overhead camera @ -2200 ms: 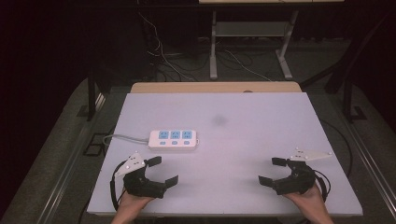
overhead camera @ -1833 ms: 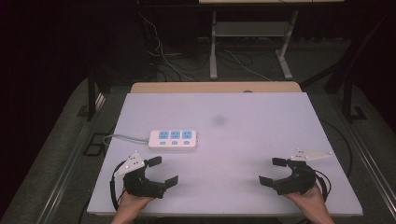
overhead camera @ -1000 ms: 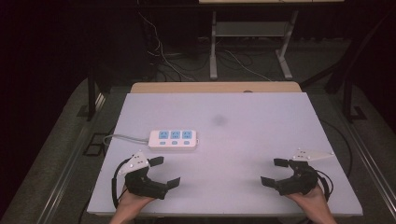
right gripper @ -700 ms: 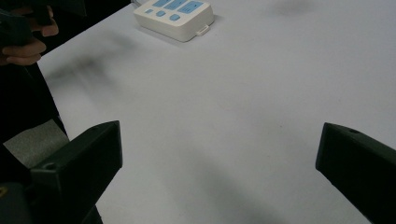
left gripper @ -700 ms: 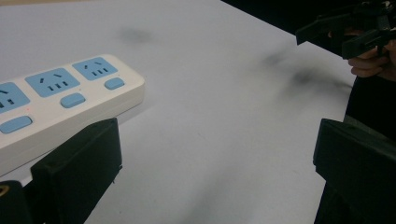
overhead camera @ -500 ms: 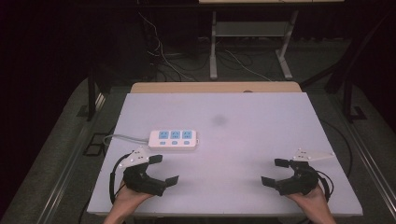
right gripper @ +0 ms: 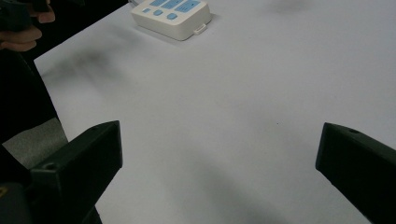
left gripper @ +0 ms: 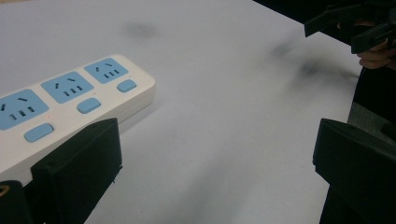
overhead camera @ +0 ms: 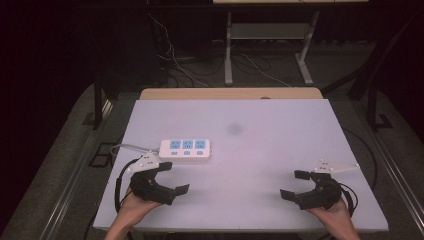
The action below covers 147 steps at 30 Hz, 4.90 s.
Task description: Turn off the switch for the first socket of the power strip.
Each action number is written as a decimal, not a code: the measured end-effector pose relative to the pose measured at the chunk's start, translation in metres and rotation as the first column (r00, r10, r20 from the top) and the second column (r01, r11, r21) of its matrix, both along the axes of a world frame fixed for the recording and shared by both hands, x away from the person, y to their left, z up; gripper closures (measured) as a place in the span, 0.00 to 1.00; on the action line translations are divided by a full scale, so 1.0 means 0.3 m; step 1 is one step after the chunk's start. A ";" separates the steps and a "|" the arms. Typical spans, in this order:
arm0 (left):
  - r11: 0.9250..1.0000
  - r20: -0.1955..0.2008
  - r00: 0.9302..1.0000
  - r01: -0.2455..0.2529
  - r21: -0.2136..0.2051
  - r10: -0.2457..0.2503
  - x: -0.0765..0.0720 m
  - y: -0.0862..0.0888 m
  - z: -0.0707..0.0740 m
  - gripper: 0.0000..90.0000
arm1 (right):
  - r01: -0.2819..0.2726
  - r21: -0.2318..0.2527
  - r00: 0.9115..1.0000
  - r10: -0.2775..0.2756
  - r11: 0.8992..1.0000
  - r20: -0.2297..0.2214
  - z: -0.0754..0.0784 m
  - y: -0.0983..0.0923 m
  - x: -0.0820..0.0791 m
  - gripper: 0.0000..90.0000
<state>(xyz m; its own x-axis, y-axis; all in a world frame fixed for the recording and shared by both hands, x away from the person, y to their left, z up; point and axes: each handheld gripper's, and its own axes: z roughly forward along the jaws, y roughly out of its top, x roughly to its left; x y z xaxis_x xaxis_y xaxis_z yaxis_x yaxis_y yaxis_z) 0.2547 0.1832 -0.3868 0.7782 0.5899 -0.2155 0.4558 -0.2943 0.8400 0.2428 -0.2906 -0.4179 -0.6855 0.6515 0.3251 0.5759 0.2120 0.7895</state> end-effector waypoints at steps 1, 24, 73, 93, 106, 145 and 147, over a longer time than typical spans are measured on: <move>1.000 0.000 1.000 0.000 0.003 0.000 0.002 0.002 0.002 0.00 | 0.000 0.000 1.000 0.000 1.000 0.000 0.000 0.000 0.000 0.00; 0.998 -0.023 1.000 0.009 0.058 -0.008 0.073 0.037 0.053 0.00 | -0.008 -0.005 1.000 0.008 1.000 -0.003 -0.003 0.003 -0.002 0.00; 0.979 -0.061 0.998 0.032 0.203 -0.020 0.304 0.030 0.153 0.01 | -0.020 -0.010 1.000 0.020 1.000 -0.013 -0.008 0.003 0.000 0.00; 0.977 -0.103 0.994 0.005 0.215 0.018 0.379 0.087 0.104 0.31 | -0.022 -0.012 1.000 0.022 1.000 -0.019 -0.013 0.001 0.000 0.00; 0.983 -0.132 0.991 0.000 0.184 0.024 0.415 0.119 0.078 0.71 | -0.026 -0.018 0.999 0.026 0.999 -0.024 -0.015 0.003 -0.001 0.00; 0.970 -0.236 0.971 0.009 0.244 0.050 0.469 0.113 -0.039 0.99 | -0.041 -0.033 0.999 0.040 0.999 -0.033 -0.020 0.004 0.000 0.00; 0.970 -0.236 0.971 0.009 0.244 0.050 0.467 0.112 -0.046 0.99 | -0.042 -0.034 0.999 0.041 0.999 -0.034 -0.021 0.005 0.000 0.00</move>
